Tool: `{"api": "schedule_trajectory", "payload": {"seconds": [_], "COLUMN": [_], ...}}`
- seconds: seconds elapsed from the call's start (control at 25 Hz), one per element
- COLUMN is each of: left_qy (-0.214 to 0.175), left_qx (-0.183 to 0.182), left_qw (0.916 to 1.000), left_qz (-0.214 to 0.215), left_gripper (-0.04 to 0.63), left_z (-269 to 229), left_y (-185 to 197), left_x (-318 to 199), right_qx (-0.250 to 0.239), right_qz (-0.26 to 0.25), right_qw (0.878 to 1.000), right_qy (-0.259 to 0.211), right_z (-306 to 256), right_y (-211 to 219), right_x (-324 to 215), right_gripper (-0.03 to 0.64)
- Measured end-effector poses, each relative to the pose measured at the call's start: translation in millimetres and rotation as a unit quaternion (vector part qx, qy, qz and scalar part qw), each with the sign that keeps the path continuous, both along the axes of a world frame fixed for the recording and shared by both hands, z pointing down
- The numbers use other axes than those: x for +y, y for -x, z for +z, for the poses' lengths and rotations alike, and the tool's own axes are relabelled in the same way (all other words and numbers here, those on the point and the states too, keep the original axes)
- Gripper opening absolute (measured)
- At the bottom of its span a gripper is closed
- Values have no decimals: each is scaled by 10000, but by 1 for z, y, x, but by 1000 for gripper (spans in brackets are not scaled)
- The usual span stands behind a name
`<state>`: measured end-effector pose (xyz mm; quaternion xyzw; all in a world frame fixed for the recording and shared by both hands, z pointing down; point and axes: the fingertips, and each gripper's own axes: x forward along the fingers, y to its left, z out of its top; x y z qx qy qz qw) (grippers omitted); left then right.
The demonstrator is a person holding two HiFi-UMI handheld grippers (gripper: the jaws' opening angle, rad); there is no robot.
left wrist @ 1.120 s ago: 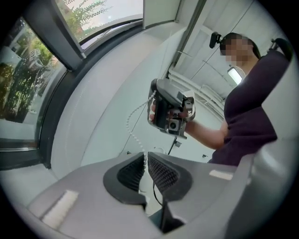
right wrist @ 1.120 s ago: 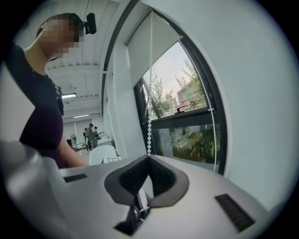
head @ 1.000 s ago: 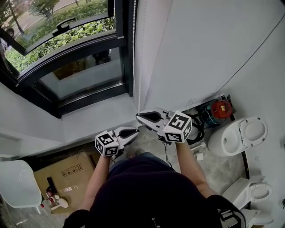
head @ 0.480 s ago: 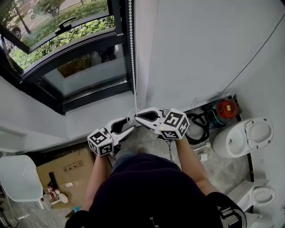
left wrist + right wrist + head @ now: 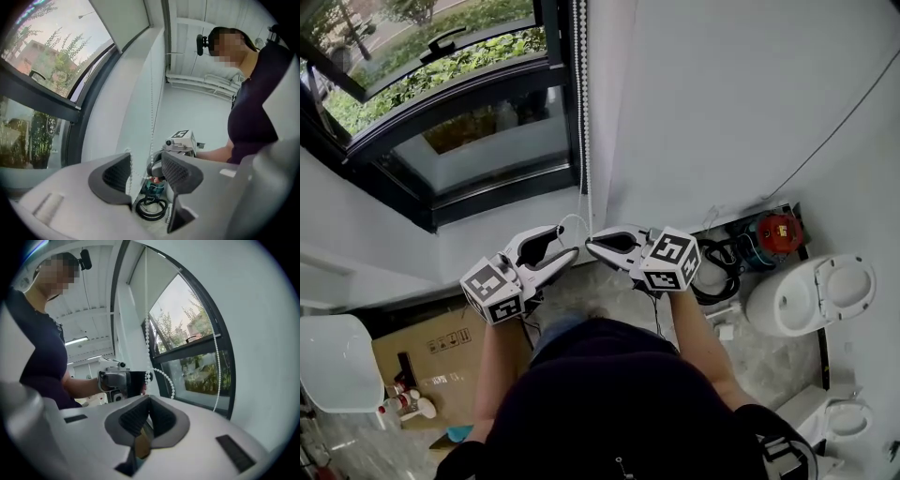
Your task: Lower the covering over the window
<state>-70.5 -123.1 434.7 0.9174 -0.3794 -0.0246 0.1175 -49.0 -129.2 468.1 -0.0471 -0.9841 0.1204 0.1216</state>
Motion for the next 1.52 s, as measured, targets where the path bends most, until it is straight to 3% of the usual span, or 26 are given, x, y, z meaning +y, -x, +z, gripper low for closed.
{"api": "schedule_trajectory", "payload": {"seconds": [0.24,0.48,0.8,0.96,1.04,1.12,1.28,1.52], "left_qy": [-668,-1069,-852,-801,-718,-648,-512,-329], "left_qx": [342,155,262,347,266,254,455,757], "left_qw": [9971,9939,9956,9957,9966,9971,9970,9953], "left_qz": [-143,202,279,310,292,318,351,507], "left_gripper": [193,193,192,190,181,153,33,23], "left_z": [-61,-97,-105,-110,-106,-102,-101,-100], "left_y": [9,-13,-23,-24,-24,-25,-25,-26], "left_x": [-3,-6,-28,-30,-30,-28,-27,-24], "right_qx": [58,16,45,856,899,772,767,710], "right_qz": [-27,-74,-223,-494,-526,-495,-526,-429], "right_qw": [10000,10000,9997,9939,9938,9956,9955,9962], "right_qy": [-53,-37,-53,-497,-400,-206,-188,-265], "right_z": [2,1,0,29,38,38,36,39], "right_y": [1,2,3,3,3,2,3,0], "right_x": [2,9,19,28,34,38,37,28], "right_gripper": [12,12,12,12,12,12,12,12]}}
